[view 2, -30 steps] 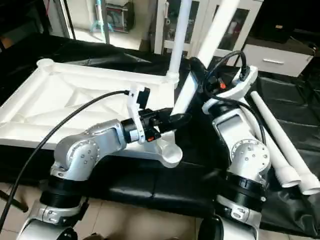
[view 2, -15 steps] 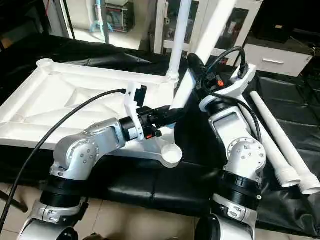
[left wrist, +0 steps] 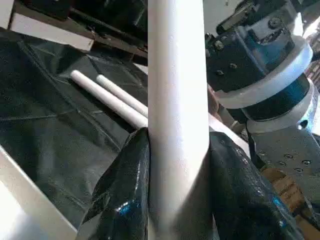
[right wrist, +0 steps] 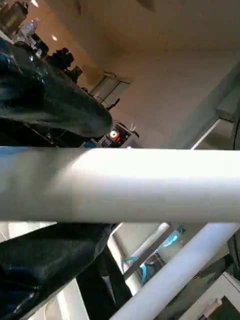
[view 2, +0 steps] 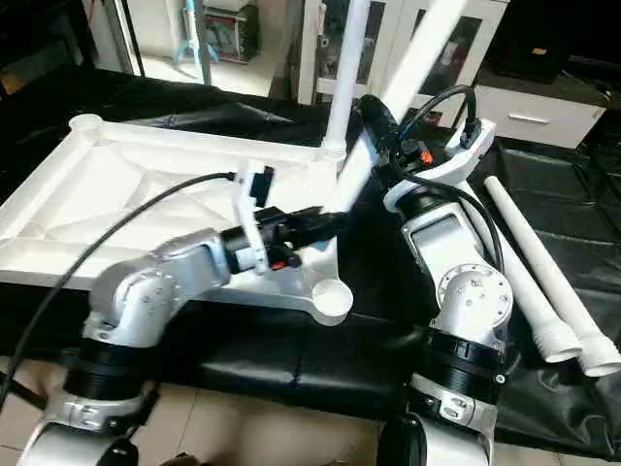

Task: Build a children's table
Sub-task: Pick table leg

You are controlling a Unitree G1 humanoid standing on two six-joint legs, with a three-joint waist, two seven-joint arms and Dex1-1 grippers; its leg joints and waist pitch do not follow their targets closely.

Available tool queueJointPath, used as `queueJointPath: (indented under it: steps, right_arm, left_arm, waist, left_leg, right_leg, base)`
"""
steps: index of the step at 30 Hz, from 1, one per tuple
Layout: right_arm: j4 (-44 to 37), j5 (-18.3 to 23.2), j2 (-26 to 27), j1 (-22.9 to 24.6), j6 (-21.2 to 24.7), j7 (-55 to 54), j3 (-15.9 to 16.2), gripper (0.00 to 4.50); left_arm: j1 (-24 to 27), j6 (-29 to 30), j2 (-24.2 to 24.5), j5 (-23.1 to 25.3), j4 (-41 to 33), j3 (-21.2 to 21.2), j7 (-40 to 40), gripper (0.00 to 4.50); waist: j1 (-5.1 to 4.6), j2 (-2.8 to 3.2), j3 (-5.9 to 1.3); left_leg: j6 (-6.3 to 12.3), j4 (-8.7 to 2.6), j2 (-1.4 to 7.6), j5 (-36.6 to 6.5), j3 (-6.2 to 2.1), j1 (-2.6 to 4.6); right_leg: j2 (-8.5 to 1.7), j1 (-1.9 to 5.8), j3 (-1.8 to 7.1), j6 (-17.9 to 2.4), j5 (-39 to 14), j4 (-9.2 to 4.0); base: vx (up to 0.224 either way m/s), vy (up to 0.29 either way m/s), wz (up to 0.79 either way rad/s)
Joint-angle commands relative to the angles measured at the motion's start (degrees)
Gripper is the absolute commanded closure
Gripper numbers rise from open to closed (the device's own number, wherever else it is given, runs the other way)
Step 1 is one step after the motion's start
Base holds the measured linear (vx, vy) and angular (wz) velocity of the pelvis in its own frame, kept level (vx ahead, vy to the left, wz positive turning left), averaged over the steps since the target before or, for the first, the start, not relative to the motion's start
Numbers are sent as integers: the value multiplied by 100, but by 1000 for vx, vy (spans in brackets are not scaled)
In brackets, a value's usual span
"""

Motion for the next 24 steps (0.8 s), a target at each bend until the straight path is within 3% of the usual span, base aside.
queueJointPath:
  steps: [1,5,8,9,14,15,16,19,24]
  right_arm:
    - [-14,80,-71,-22,-90,-8,34,144]
    - [-96,-90,-262,113,-67,36,144,108]
    - [-214,-763,-677,416,-131,154,516,83]
    - [-276,-944,-836,553,-162,208,580,73]
    - [-467,-1225,-1314,865,-303,413,613,33]
    - [-502,-1634,-1731,972,-575,660,802,18]
    - [-502,-1634,-1731,972,-575,660,802,8]
    - [-424,-2291,-2433,963,-1118,1075,1048,0]
    - [-213,-4112,-3340,806,-2753,1300,1912,0]
  left_arm:
    - [-64,12,5,-70,-242,31,-87,312]
    - [-123,-86,175,-75,-246,117,-172,312]
    - [-183,-51,391,-143,-281,237,-278,312]
    - [-201,-25,533,-151,-317,285,-337,312]
    - [-226,41,1000,-176,-393,411,-544,312]
    - [-230,77,1260,-158,-398,446,-692,312]
    - [-230,77,1260,-158,-398,446,-692,312]
    - [-254,128,1666,-138,-393,501,-894,312]
    - [-178,165,2327,110,-524,33,-1472,312]
  waist:
    - [-10,30,-410]
    - [-8,35,-412]
    - [5,41,-412]
    - [4,15,-404]
    - [7,39,-403]
    - [-2,26,-399]
    - [10,30,-395]
    - [3,15,-383]
    - [-1,-3,-385]
  left_leg:
    - [-192,-400,30,-458,-26,67]
    - [-199,-400,25,-432,-25,73]
    - [-241,-392,23,-385,-26,69]
    - [-259,-396,19,-367,-23,62]
    - [-270,-397,18,-495,-31,68]
    - [-261,-396,16,-542,-30,66]
    - [-269,-392,23,-551,-25,83]
    - [-234,-386,22,-608,-26,65]
    - [-173,-364,27,-469,-12,71]
  right_leg:
    - [-162,304,100,-737,-365,-301]
    - [-154,313,99,-735,-304,-296]
    - [-154,321,100,-714,-284,-295]
    - [-147,334,102,-669,-311,-305]
    - [-155,325,98,-701,-445,-297]
    - [-153,324,97,-698,-544,-307]
    - [-156,321,101,-686,-631,-317]
    - [-161,321,110,-680,-789,-321]
    - [-165,299,109,-740,-816,-306]
  base:
    - [0,0,0]
    - [0,0,0]
    - [0,0,0]
    - [0,0,0]
    - [0,0,0]
    - [0,0,0]
    - [0,0,0]
    - [0,0,0]
    - [0,0,0]
